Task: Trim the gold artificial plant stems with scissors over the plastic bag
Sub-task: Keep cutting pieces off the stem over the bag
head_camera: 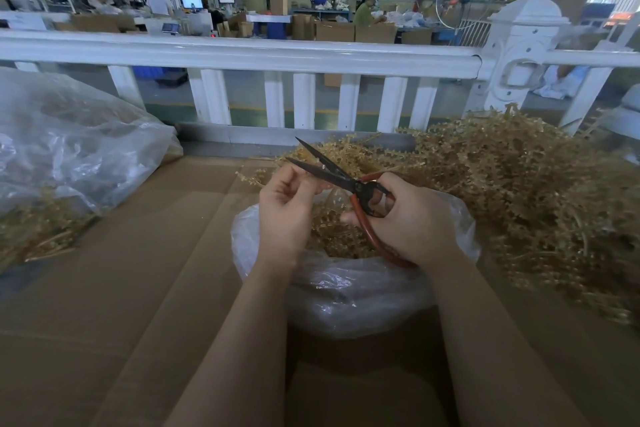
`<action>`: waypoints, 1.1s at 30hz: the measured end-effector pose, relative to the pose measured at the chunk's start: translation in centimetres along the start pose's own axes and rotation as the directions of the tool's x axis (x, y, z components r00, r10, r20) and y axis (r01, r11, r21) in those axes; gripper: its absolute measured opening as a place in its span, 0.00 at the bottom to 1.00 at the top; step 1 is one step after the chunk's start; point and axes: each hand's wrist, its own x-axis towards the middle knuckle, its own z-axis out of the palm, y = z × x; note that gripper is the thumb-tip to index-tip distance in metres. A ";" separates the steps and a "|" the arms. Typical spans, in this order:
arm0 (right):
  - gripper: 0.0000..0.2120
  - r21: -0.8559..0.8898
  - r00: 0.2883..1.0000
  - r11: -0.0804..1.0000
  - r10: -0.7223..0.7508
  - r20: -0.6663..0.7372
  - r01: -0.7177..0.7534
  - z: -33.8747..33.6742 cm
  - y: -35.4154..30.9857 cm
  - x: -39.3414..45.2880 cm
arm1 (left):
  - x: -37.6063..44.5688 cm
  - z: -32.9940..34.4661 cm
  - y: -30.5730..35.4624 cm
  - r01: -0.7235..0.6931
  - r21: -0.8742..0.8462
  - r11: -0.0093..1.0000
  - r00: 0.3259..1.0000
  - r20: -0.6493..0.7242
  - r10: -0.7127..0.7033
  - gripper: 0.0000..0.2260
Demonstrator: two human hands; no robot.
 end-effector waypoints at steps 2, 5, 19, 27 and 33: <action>0.20 -0.001 1.000 1.000 -0.006 -0.002 0.006 0.0 0.1 0.0 | 0.0 0.0 0.0 -0.005 0.009 1.000 1.000 0.005 0.005 0.07; 0.22 -0.008 1.000 1.000 -0.008 -0.011 0.008 -0.1 0.0 0.0 | -0.1 0.0 0.0 0.000 0.030 1.000 1.000 0.005 -0.001 0.06; 0.20 0.008 1.000 1.000 0.007 0.019 -0.007 -0.3 -0.4 -0.1 | -0.1 0.0 0.1 0.013 0.031 0.999 0.996 0.084 -0.015 0.07; 0.21 0.007 1.000 1.000 0.005 0.000 -0.005 -0.3 -0.5 -0.2 | -0.2 0.1 0.0 -0.006 0.033 0.999 0.999 0.051 0.004 0.07; 0.21 0.028 0.999 0.999 0.018 0.028 -0.019 -0.6 -0.8 -0.1 | -0.4 0.1 0.1 -0.038 0.009 0.999 0.997 0.069 0.037 0.06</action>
